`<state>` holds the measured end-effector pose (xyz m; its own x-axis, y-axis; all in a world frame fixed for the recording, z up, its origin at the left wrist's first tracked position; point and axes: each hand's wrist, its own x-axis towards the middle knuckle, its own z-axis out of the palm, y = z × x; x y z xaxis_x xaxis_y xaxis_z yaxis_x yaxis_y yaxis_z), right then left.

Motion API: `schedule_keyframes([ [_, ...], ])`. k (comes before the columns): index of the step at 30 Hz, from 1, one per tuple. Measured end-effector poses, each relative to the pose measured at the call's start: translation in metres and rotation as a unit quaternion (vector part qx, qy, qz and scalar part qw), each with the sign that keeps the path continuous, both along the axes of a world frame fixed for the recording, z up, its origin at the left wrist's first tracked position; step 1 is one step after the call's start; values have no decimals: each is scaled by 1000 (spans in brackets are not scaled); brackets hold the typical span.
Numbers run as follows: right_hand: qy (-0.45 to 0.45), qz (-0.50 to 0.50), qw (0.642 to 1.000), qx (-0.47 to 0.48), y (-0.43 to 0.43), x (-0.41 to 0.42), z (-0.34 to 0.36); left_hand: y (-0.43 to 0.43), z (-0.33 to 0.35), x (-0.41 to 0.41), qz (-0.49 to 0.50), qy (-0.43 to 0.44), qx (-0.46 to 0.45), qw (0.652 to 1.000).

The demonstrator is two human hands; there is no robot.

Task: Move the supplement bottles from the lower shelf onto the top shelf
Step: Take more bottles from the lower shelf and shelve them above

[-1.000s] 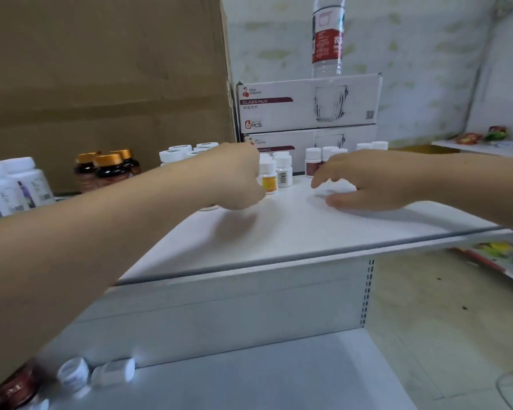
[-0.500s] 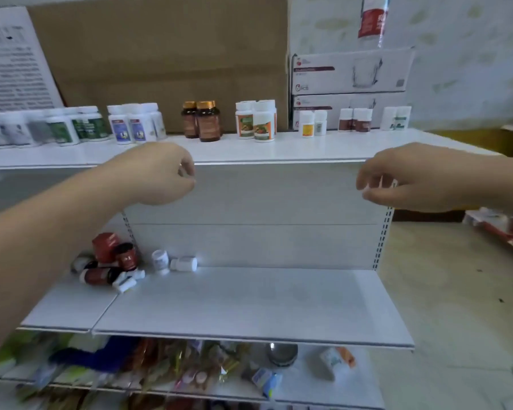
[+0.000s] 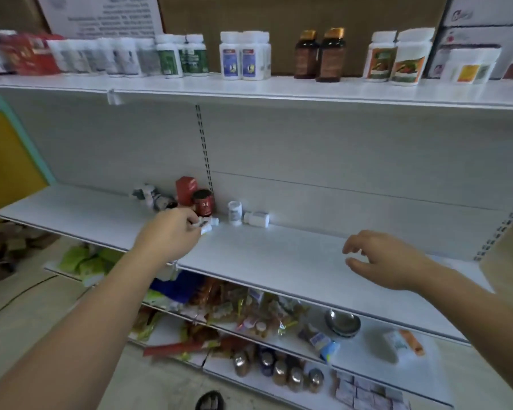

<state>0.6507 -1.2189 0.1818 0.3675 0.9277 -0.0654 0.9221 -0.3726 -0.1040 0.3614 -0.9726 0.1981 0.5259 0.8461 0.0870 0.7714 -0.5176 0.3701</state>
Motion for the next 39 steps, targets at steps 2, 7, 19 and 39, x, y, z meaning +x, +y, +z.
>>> schedule_keyframes([
  [2, 38, -12, 999, 11, 45, -12, -32, 41, -28, -8, 25, -17, -24, 999],
  [7, 185, -70, 977, 83, 176, -44, -97, 155, -95, -18, 73, -65, -57, 994],
  [19, 401, -245, 873, 132, 411, -108, -190, 323, -192, 10, 4, -12, -203, 979],
  [39, 523, -296, 776, 191, 470, -114, -213, 376, -229, 69, 234, -394, -483, 746],
])
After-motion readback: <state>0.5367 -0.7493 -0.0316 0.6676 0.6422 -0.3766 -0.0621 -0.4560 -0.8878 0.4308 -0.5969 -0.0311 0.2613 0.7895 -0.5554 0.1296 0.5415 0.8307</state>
